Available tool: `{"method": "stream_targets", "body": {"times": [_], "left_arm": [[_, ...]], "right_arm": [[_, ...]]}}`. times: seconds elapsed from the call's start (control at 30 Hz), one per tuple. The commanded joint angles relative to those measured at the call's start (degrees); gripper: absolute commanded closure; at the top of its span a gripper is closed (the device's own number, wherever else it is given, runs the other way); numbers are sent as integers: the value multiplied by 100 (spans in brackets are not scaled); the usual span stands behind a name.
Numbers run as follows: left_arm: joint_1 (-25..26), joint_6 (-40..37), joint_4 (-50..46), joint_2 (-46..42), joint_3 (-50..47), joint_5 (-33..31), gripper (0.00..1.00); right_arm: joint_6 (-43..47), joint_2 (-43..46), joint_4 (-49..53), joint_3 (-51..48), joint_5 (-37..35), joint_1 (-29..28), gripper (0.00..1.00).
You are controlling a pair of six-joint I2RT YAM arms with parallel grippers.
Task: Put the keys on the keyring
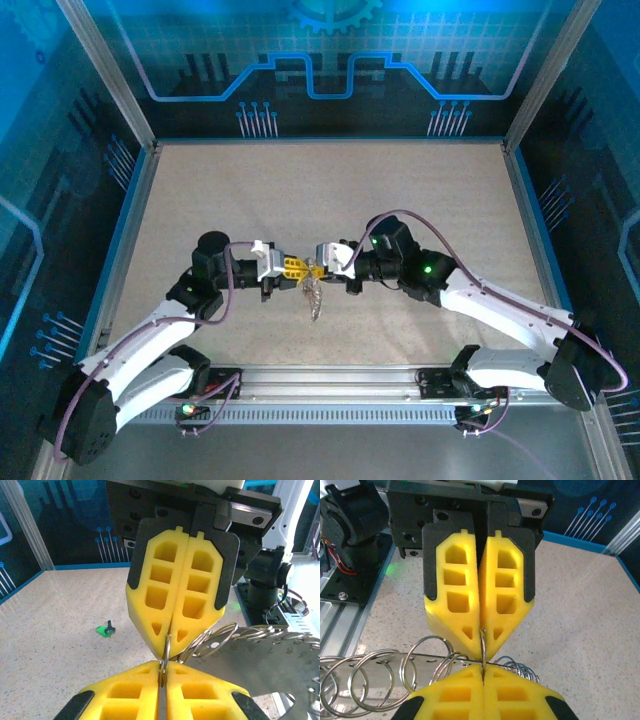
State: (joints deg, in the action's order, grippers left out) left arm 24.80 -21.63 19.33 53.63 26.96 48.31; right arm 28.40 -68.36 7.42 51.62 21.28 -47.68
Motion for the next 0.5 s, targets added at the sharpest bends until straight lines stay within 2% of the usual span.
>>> {"method": "stream_targets", "body": {"times": [0.0,0.27,0.47], "left_arm": [[60,-302,-319,25,173,-46,89],[69,-279,-358,27,196,-117,91],[82,-348,-451,44,226,-112,93]], "right_arm": [[76,-84,323,370,-274,-136,100],[135,-268,716,643,-663,-217,100],[222,-356,943,776,-698,-275,100]]}}
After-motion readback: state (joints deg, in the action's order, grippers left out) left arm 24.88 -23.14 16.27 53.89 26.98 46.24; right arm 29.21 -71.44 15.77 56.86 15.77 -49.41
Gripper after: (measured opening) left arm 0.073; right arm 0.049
